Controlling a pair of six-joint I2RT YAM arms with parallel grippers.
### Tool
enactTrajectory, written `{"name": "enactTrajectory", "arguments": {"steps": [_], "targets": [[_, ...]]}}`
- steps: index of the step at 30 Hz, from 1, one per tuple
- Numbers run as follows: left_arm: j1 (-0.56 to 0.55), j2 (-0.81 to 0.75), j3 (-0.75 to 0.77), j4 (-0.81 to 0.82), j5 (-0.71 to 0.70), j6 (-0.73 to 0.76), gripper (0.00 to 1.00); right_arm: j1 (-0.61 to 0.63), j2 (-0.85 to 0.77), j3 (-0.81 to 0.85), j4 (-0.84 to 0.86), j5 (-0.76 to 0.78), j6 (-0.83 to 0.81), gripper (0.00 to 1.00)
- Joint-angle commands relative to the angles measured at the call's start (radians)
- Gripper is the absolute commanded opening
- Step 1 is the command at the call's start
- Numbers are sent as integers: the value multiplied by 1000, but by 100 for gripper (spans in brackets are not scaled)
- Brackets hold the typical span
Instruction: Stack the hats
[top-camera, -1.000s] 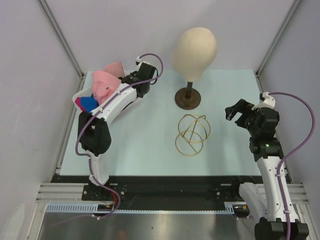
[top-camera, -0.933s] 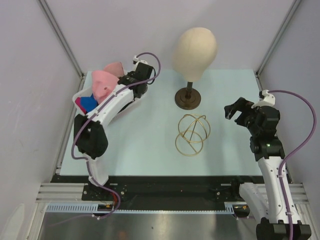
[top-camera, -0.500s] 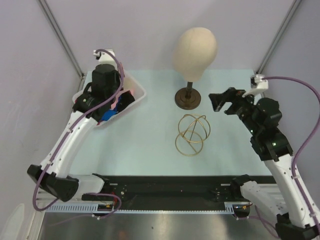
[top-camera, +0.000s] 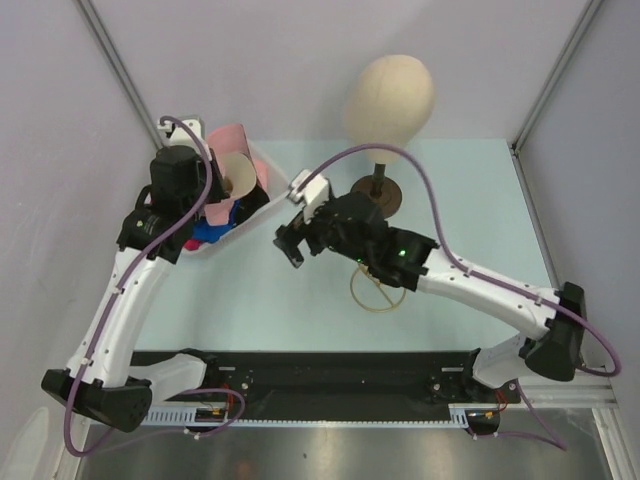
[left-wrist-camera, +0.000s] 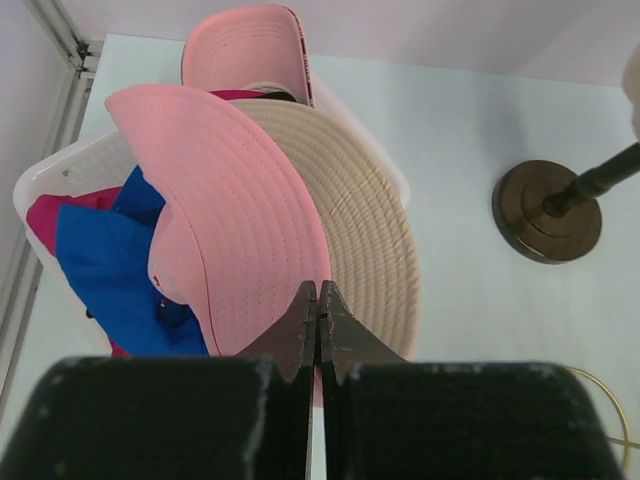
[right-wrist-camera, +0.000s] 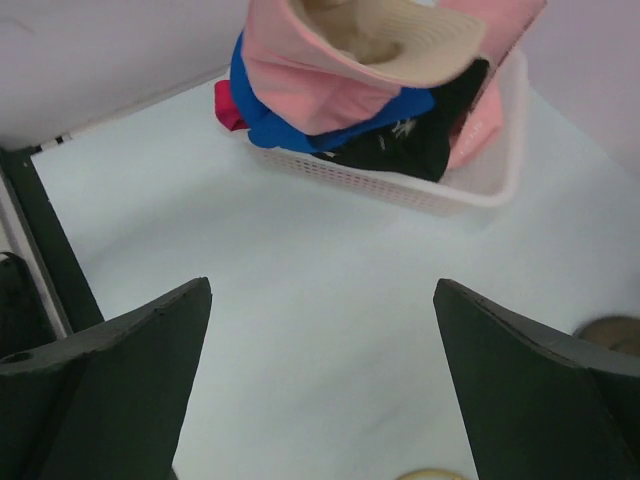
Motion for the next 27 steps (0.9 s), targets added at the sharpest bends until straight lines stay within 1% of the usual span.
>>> {"name": "enactTrajectory", "arguments": {"steps": [1,6,8,11,12,15,20,23,26,27], "targets": [[10,-41,99,-81,69,-34,0,40,55,95,228,15,-287,100],[10,-64,157,-133,100,-45,0,42,113,133,337,-54,-457,100],[10,-66,185,-143,115,-39,0,40,138,145,366,-61,-500,100],[10,-62,223,-163,140,-27,0,37,165,165,409,-115,-572,100],[10,-61,231,-170,146,-22,1,36,173,192,409,-157,-579,100],[10,-59,263,-181,154,-14,0,33,214,262,333,-219,-586,100],[10,-61,308,-199,172,9,0,26,239,271,328,-284,-609,99],[10,-59,323,-204,160,10,0,23,239,282,287,-343,-571,95],[10,-59,331,-204,160,10,0,28,224,260,267,-391,-537,85],[10,-61,331,-204,155,10,0,28,213,251,260,-408,-518,80]]}}
